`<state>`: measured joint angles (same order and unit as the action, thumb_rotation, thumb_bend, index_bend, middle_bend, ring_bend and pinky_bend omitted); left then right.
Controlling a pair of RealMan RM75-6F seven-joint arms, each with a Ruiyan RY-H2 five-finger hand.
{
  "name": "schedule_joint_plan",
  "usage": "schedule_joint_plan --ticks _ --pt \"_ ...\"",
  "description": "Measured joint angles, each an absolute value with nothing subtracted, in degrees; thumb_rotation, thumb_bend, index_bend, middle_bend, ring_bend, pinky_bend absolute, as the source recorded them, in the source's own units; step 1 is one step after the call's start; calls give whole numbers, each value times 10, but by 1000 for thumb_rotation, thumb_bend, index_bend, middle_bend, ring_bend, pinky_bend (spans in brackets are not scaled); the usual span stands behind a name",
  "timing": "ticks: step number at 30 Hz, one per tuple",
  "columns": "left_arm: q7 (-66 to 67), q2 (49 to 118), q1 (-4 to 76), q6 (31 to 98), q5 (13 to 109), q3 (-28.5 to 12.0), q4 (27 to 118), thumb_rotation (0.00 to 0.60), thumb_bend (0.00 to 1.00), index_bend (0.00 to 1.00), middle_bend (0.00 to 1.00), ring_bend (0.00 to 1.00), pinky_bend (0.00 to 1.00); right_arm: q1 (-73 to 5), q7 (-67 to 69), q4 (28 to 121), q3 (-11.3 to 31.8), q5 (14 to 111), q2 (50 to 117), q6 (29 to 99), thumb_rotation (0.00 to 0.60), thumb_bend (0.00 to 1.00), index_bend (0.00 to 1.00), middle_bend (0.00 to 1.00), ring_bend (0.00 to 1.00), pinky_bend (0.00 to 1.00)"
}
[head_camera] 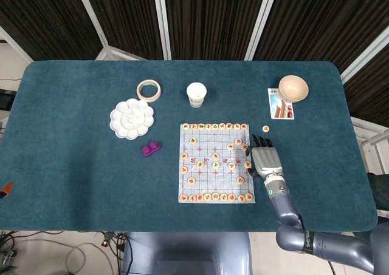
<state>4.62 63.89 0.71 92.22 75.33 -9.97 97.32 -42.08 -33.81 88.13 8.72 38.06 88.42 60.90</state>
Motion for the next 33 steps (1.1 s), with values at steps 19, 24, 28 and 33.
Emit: schedule_joint_plan --ticks 19,24,28,33 --pt "50 641 8 923 752 -101 973 600 0 122 0 0 0 -419 -334 845 87 379 906 594 600 378 421 0 0 87" --pt "51 641 8 922 752 -101 973 600 0 123 0 0 0 -419 -335 838 88 377 911 590 600 378 429 0 0 87" --pt "51 641 8 923 752 -101 973 600 0 123 0 0 0 -419 -335 832 89 375 914 587 600 378 431 0 0 87" --pt "52 642 8 923 752 -101 973 600 0 123 0 0 0 -418 -333 830 90 376 915 584 600 378 437 0 0 87"
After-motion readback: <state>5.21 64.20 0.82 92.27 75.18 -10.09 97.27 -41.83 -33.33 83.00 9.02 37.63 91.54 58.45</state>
